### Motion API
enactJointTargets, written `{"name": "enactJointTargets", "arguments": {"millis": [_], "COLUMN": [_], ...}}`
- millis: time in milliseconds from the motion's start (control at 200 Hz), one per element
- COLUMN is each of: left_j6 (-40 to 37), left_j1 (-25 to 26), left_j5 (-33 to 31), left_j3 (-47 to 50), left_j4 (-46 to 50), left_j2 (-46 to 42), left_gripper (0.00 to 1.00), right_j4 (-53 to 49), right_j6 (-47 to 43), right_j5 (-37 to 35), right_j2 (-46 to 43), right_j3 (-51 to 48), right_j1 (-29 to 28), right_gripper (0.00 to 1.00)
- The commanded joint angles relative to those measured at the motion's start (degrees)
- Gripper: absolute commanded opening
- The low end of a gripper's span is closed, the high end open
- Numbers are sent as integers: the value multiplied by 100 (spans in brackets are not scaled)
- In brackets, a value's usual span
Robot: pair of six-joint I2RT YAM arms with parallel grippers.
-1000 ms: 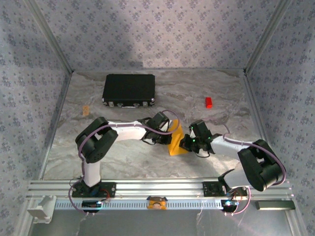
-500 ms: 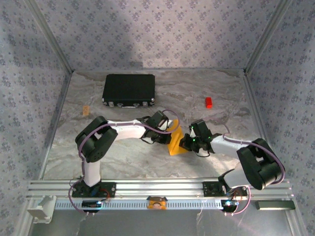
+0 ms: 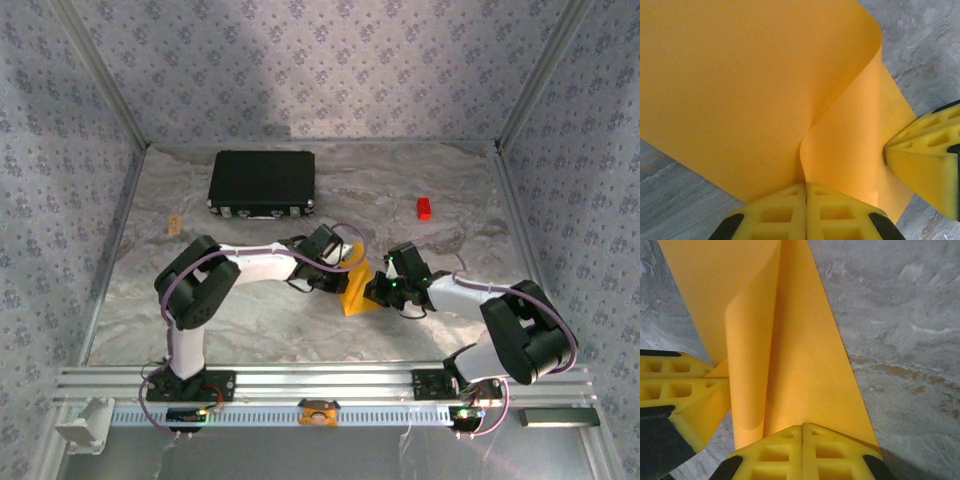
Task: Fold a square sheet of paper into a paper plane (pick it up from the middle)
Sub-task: Fold the triangle a second time at the center of the table.
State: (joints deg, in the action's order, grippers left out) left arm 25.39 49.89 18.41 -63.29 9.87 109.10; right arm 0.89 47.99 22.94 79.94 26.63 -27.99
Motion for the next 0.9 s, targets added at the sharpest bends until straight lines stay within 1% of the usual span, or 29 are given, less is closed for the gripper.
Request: {"name": "enactJointTargets", "arguments": {"millis": [0, 155, 480, 894], "left_j6": [-207, -342, -429, -478], "left_j1": [-34, -24, -24, -29], "left_j5": [-75, -57, -82, -18], "left_j3": [-97, -97, 27, -27], "left_j4": [155, 91, -10, -83], "left_j2": [120, 147, -132, -146], "left_gripper": [7, 8, 8, 8], "right_j4": [-457, -541, -554, -543], "right_j6": [-134, -209, -237, -245], "right_j5": [-246, -211, -185, -167], "right_j2": [163, 141, 143, 152], "right_j3": [-27, -22, -35, -53], "right_j1": [31, 83, 118, 125], "right_gripper": [5, 5, 5, 5]}}
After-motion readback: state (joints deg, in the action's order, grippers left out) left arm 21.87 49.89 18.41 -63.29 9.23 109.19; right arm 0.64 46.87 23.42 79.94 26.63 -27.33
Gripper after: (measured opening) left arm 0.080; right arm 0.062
